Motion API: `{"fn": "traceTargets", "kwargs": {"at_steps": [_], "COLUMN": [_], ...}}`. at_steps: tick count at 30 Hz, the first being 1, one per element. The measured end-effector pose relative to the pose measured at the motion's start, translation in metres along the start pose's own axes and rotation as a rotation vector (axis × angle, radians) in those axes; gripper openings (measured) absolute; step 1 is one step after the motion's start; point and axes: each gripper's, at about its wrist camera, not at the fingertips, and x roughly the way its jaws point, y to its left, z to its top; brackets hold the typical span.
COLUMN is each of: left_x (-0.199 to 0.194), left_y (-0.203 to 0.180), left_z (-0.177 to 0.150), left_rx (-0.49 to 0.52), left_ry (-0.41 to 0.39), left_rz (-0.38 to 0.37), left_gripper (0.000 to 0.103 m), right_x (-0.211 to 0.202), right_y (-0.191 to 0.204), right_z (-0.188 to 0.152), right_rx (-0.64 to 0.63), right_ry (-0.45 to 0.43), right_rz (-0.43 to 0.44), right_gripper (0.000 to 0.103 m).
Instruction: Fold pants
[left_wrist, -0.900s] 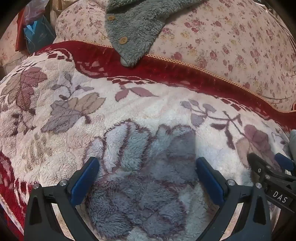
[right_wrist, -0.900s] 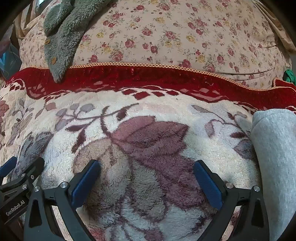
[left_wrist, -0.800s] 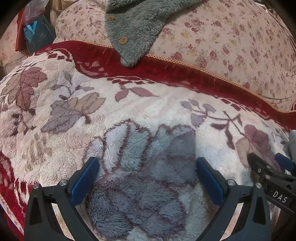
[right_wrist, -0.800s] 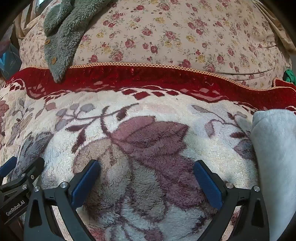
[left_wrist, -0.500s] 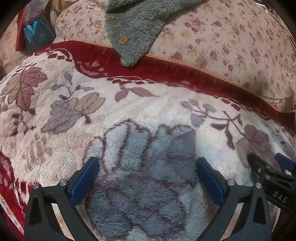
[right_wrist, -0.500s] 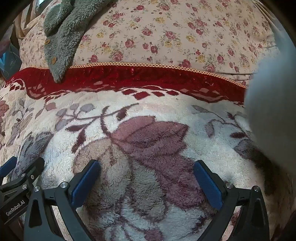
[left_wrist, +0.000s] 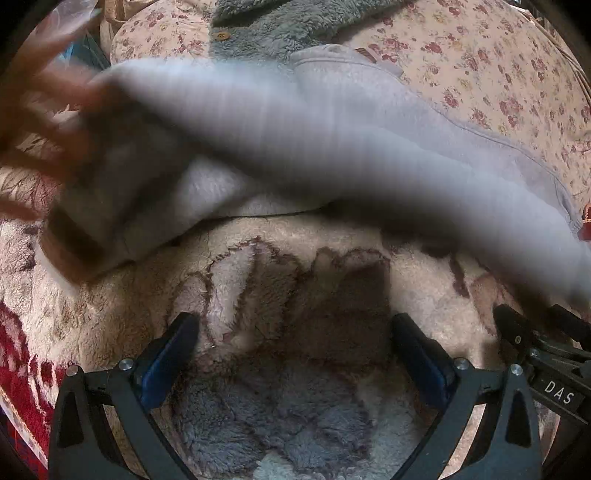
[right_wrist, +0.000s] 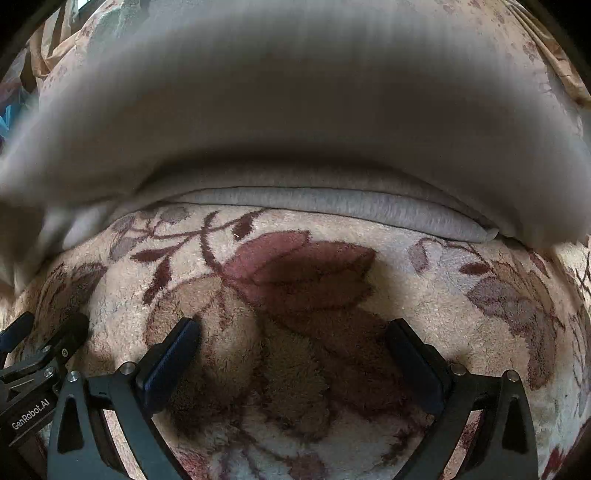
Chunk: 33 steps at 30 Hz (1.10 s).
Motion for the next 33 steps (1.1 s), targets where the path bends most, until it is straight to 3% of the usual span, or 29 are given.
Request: {"fn": "traceTargets", "kwargs": {"at_steps": [33], "left_x": [0.0017], "left_y": [0.0011], "left_z": [-0.0012], "left_rx": [0.008], "left_ry": [0.006], "left_rz": [0.013], "left_gripper": [0.103], "right_x": [0.0021], "right_y": [-0.0016], "right_z": [-0.0018], "right_rx": [0.0], "right_ry": [0.0], "right_rz": [0.001], "right_gripper": [0.103]}}
